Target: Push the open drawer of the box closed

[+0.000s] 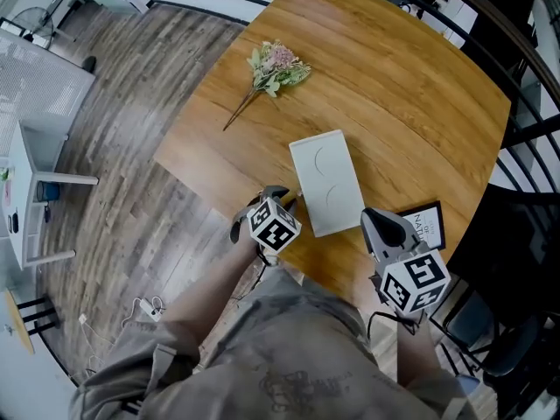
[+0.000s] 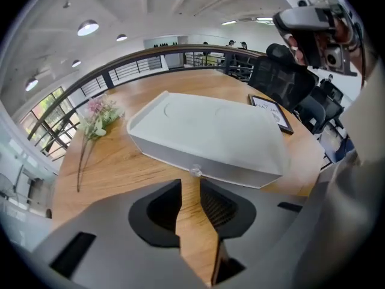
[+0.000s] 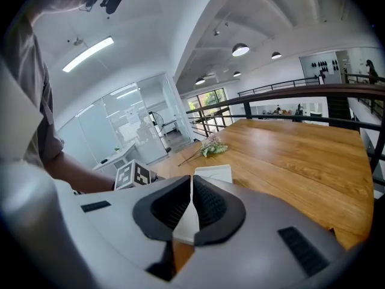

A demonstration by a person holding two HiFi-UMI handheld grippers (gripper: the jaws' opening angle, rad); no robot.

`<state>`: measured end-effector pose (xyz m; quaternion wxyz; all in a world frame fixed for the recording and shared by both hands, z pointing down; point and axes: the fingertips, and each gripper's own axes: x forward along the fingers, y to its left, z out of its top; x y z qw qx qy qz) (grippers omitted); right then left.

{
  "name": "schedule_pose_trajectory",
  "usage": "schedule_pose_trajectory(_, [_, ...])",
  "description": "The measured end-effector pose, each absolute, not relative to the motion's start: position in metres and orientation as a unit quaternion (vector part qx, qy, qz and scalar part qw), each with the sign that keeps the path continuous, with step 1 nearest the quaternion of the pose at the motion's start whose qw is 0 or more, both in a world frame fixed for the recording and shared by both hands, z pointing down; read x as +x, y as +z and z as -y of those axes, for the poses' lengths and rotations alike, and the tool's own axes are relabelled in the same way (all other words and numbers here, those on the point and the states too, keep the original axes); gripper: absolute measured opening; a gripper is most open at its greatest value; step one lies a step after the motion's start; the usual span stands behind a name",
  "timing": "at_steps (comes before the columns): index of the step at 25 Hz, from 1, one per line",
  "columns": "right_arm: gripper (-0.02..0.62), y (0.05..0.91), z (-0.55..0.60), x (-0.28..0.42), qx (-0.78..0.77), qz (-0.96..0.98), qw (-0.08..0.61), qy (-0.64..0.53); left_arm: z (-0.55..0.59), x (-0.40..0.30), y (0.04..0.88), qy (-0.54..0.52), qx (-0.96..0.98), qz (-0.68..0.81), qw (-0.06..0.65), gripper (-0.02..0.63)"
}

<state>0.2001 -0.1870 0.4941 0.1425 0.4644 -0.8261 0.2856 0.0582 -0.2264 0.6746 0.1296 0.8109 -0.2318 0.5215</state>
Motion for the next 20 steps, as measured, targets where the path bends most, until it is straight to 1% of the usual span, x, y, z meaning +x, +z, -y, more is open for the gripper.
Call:
schedule_pose_trajectory(2, [0.038, 0.485, 0.188, 0.197, 0.459, 0.836, 0.149, 0.261, 0.226, 0.05, 0.66, 0.51, 0.813, 0.253, 0.123, 0.106])
schedule_pose_trajectory(5, [0.038, 0.464, 0.192, 0.19, 0.451, 0.85, 0.155, 0.224, 0.226, 0.041, 0.626, 0.466, 0.828, 0.282, 0.132, 0.089])
schedule_pose_trajectory(9, [0.038, 0.415, 0.194, 0.175, 0.437, 0.875, 0.134, 0.159, 0.225, 0.029, 0.577, 0.418, 0.847, 0.302, 0.131, 0.071])
schedule_pose_trajectory(13, [0.038, 0.362, 0.192, 0.16, 0.423, 0.894, 0.089, 0.119, 0.226, 0.017, 0.517, 0.376, 0.861, 0.327, 0.099, 0.057])
schedule_pose_trajectory(20, [0.038, 0.266, 0.187, 0.137, 0.415, 0.909, 0.02, 0.036, 0.238, 0.004, 0.388, 0.268, 0.889, 0.371, 0.016, 0.048])
